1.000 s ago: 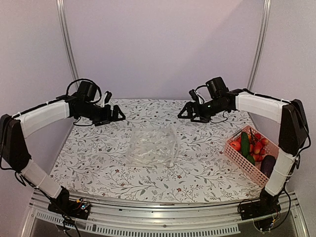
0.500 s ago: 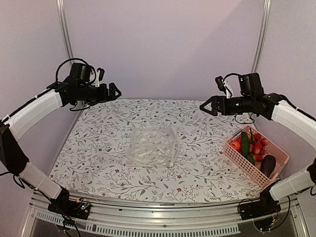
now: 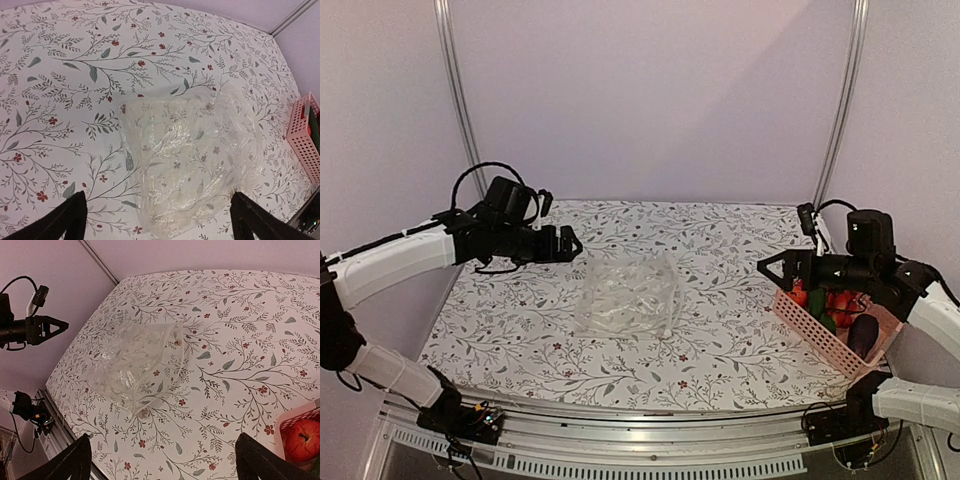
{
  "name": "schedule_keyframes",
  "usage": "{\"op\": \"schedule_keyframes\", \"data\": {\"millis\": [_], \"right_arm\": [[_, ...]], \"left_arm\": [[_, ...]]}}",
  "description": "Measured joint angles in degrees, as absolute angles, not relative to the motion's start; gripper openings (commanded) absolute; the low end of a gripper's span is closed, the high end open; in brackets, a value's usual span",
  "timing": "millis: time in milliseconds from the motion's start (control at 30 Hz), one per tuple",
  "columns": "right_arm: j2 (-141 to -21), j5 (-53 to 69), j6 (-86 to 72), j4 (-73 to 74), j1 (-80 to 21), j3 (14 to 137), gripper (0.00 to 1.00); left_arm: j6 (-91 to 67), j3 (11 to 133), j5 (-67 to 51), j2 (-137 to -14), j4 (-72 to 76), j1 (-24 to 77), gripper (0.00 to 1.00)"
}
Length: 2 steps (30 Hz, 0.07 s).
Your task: Open the zip-top bag and remove the fake food
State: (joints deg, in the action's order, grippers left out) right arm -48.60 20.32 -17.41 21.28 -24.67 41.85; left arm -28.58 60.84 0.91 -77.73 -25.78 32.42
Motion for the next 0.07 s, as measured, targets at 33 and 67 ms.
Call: {"op": "schedule_keyframes", "data": {"millis": [33, 67], "right_arm": [[-47.75, 20.34, -17.78, 21.23, -24.67, 40.99, 0.99], [-47.09, 20.32, -18.04, 21.23, -24.67, 40.36, 0.99]], "left_arm": [[-29.04, 60.01, 1.41, -77.41, -25.54, 32.95, 1.0], [-29.39, 59.37, 1.98, -77.08, -25.36, 33.39, 1.0]]}}
